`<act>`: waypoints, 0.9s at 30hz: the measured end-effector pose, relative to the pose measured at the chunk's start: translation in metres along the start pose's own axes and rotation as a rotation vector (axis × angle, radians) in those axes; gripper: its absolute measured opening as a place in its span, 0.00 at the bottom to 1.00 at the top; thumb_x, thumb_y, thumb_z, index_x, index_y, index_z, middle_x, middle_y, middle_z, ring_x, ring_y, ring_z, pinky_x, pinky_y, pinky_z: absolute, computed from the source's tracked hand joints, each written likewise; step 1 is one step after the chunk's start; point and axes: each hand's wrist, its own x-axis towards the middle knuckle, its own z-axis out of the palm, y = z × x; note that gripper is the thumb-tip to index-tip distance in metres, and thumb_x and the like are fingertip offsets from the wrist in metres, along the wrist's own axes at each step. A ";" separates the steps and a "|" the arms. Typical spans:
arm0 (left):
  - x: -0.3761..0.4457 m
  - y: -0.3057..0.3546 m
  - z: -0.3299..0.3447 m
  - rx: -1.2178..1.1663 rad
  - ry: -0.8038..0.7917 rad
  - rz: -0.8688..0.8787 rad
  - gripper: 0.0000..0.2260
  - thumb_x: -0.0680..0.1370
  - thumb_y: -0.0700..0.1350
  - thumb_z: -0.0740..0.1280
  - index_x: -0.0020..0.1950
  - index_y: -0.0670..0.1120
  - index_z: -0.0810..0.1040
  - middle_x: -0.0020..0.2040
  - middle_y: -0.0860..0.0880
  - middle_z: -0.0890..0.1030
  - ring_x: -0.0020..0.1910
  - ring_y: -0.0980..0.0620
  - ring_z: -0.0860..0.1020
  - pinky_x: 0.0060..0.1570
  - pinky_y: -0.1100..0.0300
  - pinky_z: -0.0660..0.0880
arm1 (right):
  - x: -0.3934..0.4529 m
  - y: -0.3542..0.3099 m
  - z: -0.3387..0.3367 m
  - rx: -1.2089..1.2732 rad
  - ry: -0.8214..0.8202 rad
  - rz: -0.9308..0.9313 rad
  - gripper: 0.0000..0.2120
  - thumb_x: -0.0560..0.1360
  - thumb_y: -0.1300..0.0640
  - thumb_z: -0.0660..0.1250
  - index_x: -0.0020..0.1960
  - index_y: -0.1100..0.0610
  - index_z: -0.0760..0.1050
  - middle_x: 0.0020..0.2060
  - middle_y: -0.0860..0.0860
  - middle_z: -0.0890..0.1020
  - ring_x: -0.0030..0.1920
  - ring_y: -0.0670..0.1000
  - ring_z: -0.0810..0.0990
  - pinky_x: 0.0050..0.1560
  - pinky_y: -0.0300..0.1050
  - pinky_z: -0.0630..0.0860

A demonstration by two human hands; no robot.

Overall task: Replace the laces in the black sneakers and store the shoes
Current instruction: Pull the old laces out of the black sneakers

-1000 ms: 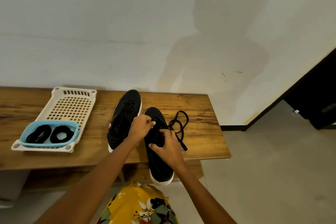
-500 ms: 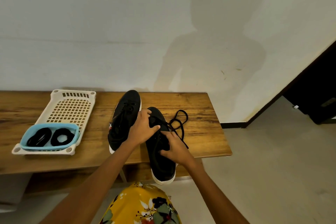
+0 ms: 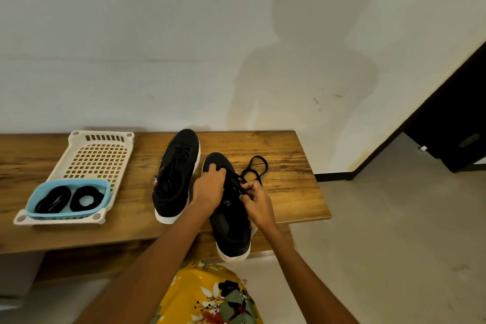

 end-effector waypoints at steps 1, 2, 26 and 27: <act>0.003 0.002 -0.001 0.031 0.012 0.013 0.10 0.78 0.40 0.64 0.59 0.45 0.71 0.59 0.44 0.71 0.48 0.46 0.77 0.37 0.58 0.73 | 0.000 0.000 -0.001 -0.006 -0.010 -0.003 0.08 0.76 0.63 0.64 0.54 0.54 0.72 0.48 0.49 0.82 0.47 0.46 0.81 0.47 0.47 0.78; 0.005 0.002 0.000 0.037 0.025 0.019 0.09 0.78 0.40 0.63 0.58 0.45 0.72 0.58 0.45 0.72 0.47 0.46 0.78 0.37 0.57 0.73 | 0.000 0.000 -0.001 -0.013 -0.018 -0.005 0.08 0.76 0.62 0.63 0.54 0.53 0.72 0.48 0.49 0.81 0.46 0.46 0.81 0.46 0.47 0.78; -0.001 -0.011 0.031 -0.958 -0.035 -0.179 0.11 0.79 0.41 0.63 0.60 0.41 0.78 0.61 0.43 0.72 0.62 0.45 0.71 0.62 0.56 0.67 | 0.040 -0.112 -0.009 -0.560 -0.123 -0.313 0.14 0.74 0.59 0.66 0.30 0.54 0.74 0.26 0.48 0.74 0.27 0.44 0.71 0.30 0.38 0.66; -0.003 -0.010 0.033 -0.929 -0.025 -0.184 0.12 0.78 0.42 0.64 0.61 0.42 0.77 0.64 0.43 0.69 0.65 0.46 0.69 0.65 0.55 0.65 | 0.043 -0.127 -0.011 -0.451 -0.104 -0.263 0.15 0.74 0.59 0.66 0.29 0.53 0.72 0.24 0.48 0.73 0.24 0.42 0.71 0.28 0.35 0.68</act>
